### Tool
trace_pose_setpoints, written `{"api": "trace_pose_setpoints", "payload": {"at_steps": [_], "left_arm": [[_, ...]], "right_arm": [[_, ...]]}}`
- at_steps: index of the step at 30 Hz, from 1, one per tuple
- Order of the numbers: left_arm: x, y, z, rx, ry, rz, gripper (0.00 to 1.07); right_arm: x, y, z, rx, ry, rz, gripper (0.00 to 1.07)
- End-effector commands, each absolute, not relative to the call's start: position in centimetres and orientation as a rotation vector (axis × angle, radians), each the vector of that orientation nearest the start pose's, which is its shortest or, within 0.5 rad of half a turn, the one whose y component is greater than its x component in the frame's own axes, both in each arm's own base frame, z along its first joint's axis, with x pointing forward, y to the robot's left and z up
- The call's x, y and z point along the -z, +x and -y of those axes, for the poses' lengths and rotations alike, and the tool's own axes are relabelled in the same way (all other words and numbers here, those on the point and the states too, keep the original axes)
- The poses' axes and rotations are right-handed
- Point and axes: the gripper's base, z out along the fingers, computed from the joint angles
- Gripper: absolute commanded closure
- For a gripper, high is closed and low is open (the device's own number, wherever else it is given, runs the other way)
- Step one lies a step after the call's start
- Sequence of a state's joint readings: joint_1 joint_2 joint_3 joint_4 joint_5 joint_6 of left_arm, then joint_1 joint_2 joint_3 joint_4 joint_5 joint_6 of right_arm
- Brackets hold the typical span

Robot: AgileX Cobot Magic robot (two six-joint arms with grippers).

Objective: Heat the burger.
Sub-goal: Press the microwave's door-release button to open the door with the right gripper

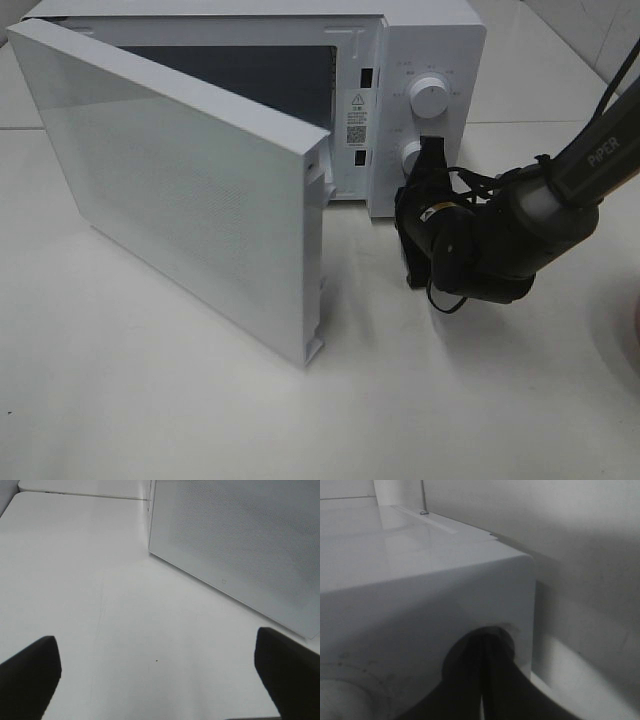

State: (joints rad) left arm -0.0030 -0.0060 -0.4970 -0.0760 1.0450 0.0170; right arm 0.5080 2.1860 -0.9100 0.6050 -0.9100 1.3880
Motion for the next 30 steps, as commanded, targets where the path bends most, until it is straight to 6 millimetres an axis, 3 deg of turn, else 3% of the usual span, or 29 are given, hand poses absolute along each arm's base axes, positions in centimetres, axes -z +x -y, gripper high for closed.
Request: {"api": "trace_pose_setpoints", "payload": {"at_steps": [1, 16, 30], "left_arm": [[-27.8, -0.8, 0.6, 0.083, 0.022, -1.993, 0.09], [-27.8, -0.8, 0.6, 0.083, 0.022, -1.993, 0.09], [-27.8, -0.8, 0.6, 0.083, 0.022, -1.993, 0.09]], "right_arm": [[-10.4, 37.9, -14.8, -1.163, 1.345, -1.33, 1.07], [-10.6, 37.6, -15.0, -1.13, 1.361, -1.413, 1.07], [-10.1, 35.4, -14.3, -1.082, 1.373, -1.517, 1.07]]}}
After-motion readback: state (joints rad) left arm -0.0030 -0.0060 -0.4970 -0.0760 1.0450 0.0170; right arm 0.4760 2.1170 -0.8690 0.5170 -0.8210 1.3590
